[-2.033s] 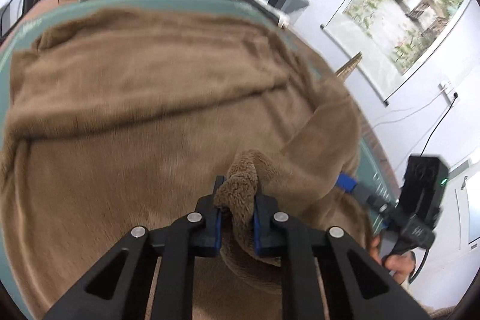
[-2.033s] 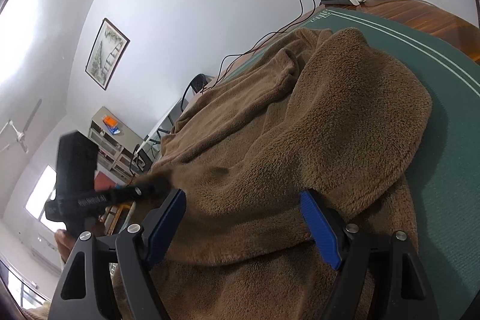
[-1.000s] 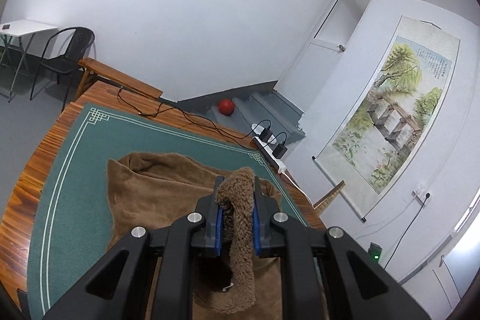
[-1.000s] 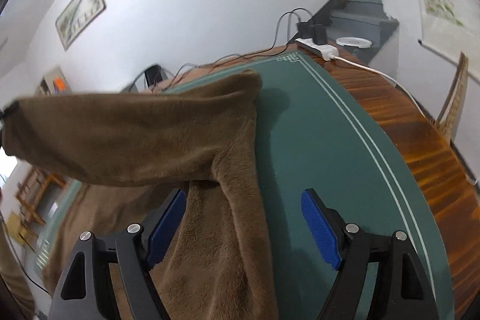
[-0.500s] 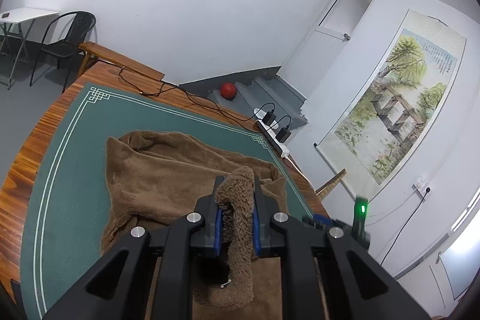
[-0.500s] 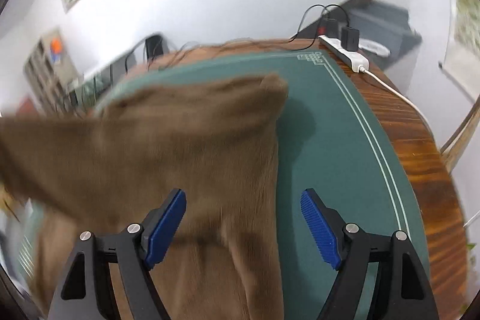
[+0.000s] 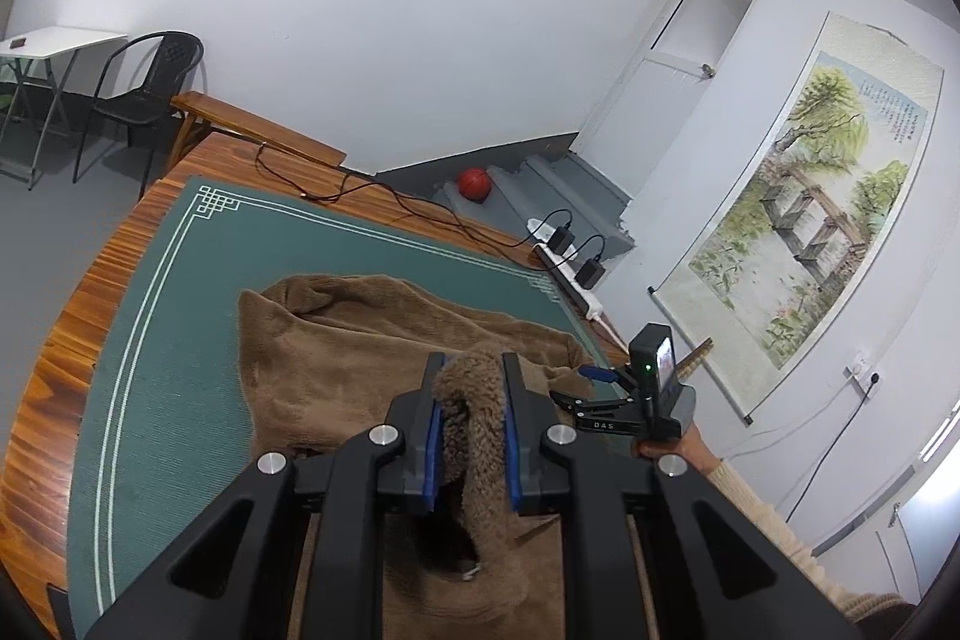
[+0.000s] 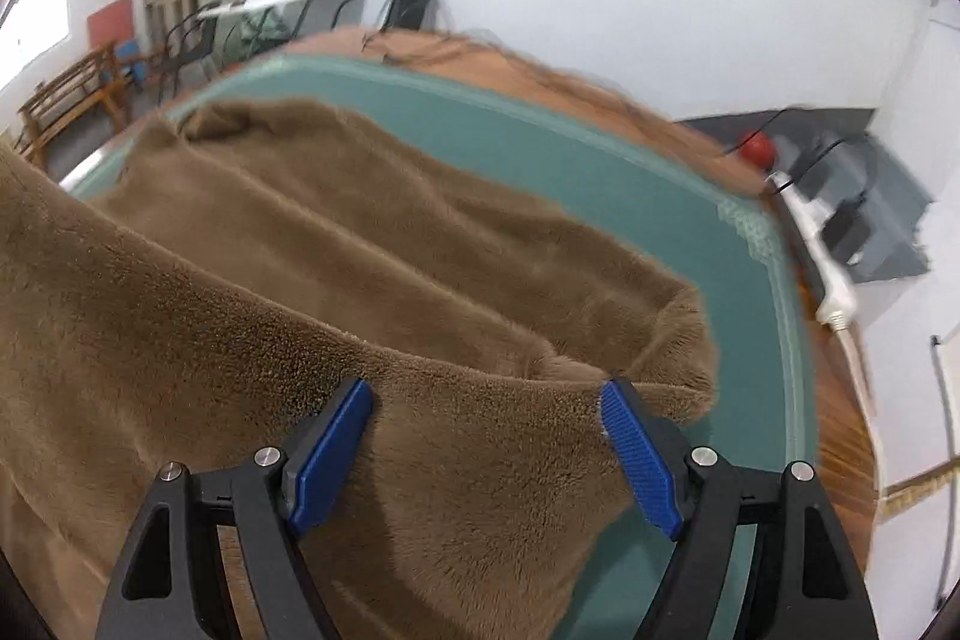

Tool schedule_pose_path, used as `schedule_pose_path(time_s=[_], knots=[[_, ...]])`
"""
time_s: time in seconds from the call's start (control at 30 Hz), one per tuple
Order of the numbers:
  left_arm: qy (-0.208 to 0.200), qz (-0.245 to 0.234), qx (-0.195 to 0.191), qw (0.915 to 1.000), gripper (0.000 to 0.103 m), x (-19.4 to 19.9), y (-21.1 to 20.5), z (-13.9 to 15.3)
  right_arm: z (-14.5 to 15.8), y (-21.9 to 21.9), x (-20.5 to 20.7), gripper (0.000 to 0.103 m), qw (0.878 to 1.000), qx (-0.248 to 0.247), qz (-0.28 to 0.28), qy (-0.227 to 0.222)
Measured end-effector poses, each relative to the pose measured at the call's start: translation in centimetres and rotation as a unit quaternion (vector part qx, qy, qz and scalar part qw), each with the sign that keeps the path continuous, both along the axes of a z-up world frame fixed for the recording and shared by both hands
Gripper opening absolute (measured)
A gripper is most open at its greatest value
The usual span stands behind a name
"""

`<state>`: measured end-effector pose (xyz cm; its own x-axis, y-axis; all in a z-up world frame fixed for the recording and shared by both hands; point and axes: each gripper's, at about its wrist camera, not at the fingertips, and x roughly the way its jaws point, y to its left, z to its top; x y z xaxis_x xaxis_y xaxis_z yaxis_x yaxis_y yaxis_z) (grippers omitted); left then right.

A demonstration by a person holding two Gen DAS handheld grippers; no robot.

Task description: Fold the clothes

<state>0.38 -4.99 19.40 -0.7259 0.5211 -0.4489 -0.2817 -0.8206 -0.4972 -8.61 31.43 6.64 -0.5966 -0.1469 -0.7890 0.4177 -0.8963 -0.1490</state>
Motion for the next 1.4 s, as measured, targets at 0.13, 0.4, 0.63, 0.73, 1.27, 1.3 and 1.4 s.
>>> schedule_pose_path(time_s=[0.13,0.4,0.63,0.73,1.27,1.3,1.4], knots=[[-0.022,0.002,-0.003,0.9998,0.016,-1.9,0.1,-1.3,-1.9,1.9,-1.1,0.080,0.998,-0.041,-0.022,-0.029],[-0.070,-0.002,-0.006,0.9975,0.016,-5.3,0.0,-5.0,-0.6,4.2,-0.8,0.019,0.995,-0.051,-0.086,-0.005],[-0.127,0.028,-0.004,0.9915,0.016,-8.5,-1.6,-8.9,0.7,5.0,0.6,0.017,0.992,-0.046,-0.115,0.030],[-0.127,0.036,-0.006,0.9912,0.016,-9.6,-2.0,-8.8,2.4,4.9,1.7,0.016,0.988,-0.046,-0.129,0.073],[-0.213,0.078,-0.080,0.9705,0.027,-16.9,-1.8,-14.4,4.0,6.7,4.6,0.010,0.984,-0.075,-0.137,0.089],[-0.217,0.079,-0.078,0.9698,0.031,-16.6,-2.1,-14.8,4.0,6.1,5.4,0.019,0.987,-0.067,-0.119,0.088],[-0.221,0.080,-0.074,0.9691,0.043,-15.7,-2.8,-15.6,3.6,4.5,8.2,0.089,0.992,-0.040,-0.078,0.092]])
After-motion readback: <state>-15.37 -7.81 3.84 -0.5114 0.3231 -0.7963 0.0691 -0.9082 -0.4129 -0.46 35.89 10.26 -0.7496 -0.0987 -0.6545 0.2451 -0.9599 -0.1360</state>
